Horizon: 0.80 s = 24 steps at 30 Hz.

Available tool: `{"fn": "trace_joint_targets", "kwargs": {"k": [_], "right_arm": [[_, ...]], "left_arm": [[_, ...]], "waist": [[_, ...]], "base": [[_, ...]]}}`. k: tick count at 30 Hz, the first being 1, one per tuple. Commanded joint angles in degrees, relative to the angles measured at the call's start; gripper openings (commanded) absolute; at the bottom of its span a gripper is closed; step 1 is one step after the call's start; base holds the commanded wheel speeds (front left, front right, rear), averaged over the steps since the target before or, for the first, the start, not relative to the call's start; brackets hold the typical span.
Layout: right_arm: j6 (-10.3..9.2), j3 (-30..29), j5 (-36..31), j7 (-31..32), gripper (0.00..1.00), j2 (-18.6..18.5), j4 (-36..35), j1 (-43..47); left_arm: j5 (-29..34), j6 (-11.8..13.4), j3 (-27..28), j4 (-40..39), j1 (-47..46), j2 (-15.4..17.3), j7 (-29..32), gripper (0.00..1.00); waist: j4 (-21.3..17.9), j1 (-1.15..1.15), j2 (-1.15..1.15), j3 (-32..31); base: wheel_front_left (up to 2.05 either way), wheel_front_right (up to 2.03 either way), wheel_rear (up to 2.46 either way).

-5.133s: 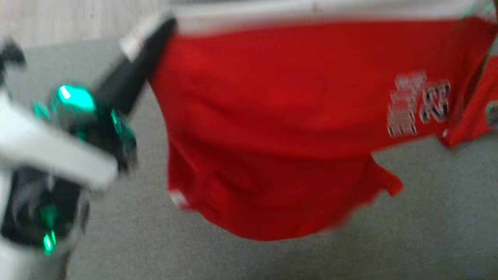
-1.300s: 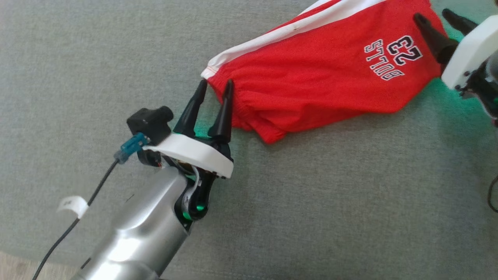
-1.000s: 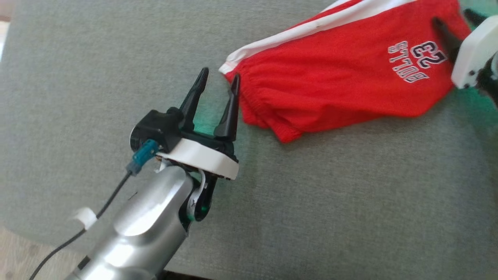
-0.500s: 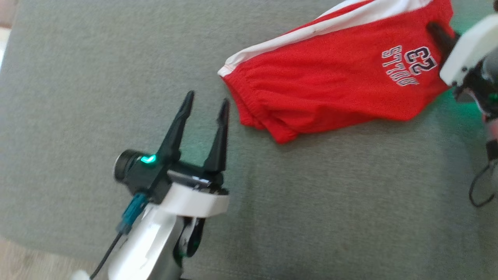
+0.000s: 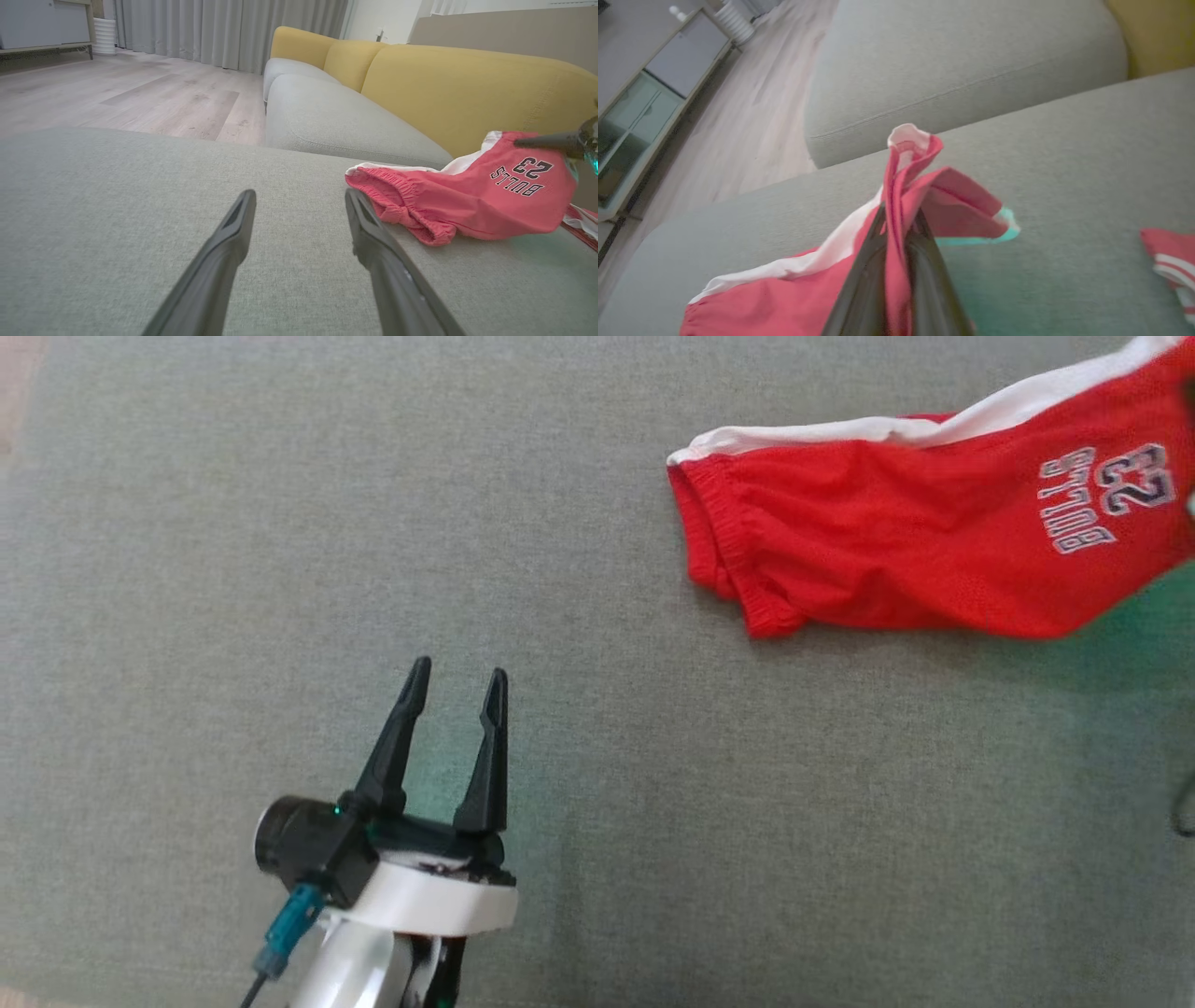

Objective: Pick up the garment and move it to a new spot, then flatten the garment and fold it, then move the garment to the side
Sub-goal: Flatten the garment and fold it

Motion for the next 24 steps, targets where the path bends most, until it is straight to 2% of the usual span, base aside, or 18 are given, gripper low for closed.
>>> {"fn": "trace_joint_targets", "kwargs": {"k": [1,5,9,15,19,20,21,22,24], "right_arm": [[0.4,2.31,-1.08,1.67,0.0,2.07,-4.71,0.47],[0.4,7.7,-3.99,5.43,0.0,7.61,-10.56,1.79],[0.4,14.37,-6.92,7.88,0.0,13.12,-12.01,2.95],[0.4,19.33,-9.36,6.74,0.0,15.57,-9.37,4.71],[0.4,20.64,-9.57,4.98,0.02,16.09,-7.84,4.76],[0.4,20.7,-9.47,4.47,0.12,16.14,-7.6,4.72],[0.4,20.64,-9.38,3.94,0.38,16.17,-7.36,4.7],[0.4,20.78,-9.27,3.51,0.48,16.2,-7.15,4.65],[0.4,21.91,-9.04,2.24,0.95,16.23,-7.29,4.44]], "left_arm": [[0.6,-0.47,2.61,-1.12,0.84,-0.26,-0.3,1.0],[1.13,-1.39,3.01,-0.72,1.6,-0.85,-0.3,1.0],[1.4,-1.89,2.46,-0.19,1.42,-1.11,-0.3,1.0],[-0.1,-1.5,0.14,0.64,1.29,-1.18,-0.3,1.0],[-1.16,-0.55,-0.71,0.94,1.7,-1.19,-0.3,1.0],[-1.24,-0.42,-0.82,1.03,1.8,-1.19,-0.3,1.0],[-1.34,-0.3,-0.93,1.16,1.91,-1.19,-0.3,1.0],[-1.44,-0.19,-1.01,1.27,2.03,-1.19,-0.3,1.0],[-1.55,0.02,-1.08,1.41,2.31,-1.19,-0.3,1.0]], "waist": [[0.52,0.0,0.0,-0.63],[1.53,0.0,0.0,-0.91],[2.93,0.0,0.0,-0.55],[5.11,0.0,0.0,-0.79],[6.04,0.0,0.0,-1.04],[6.16,0.0,0.0,-1.14],[6.25,0.0,0.0,-1.29],[6.28,0.0,0.0,-1.48],[6.12,0.0,0.0,-1.78]], "base": [[0.0,0.0,0.0],[0.0,0.0,0.0],[0.0,0.0,0.0],[0.0,0.0,0.0],[0.0,0.0,0.0],[0.0,0.0,0.0],[0.0,0.0,0.0],[0.0,0.0,0.0],[0.0,0.0,0.0]]}}
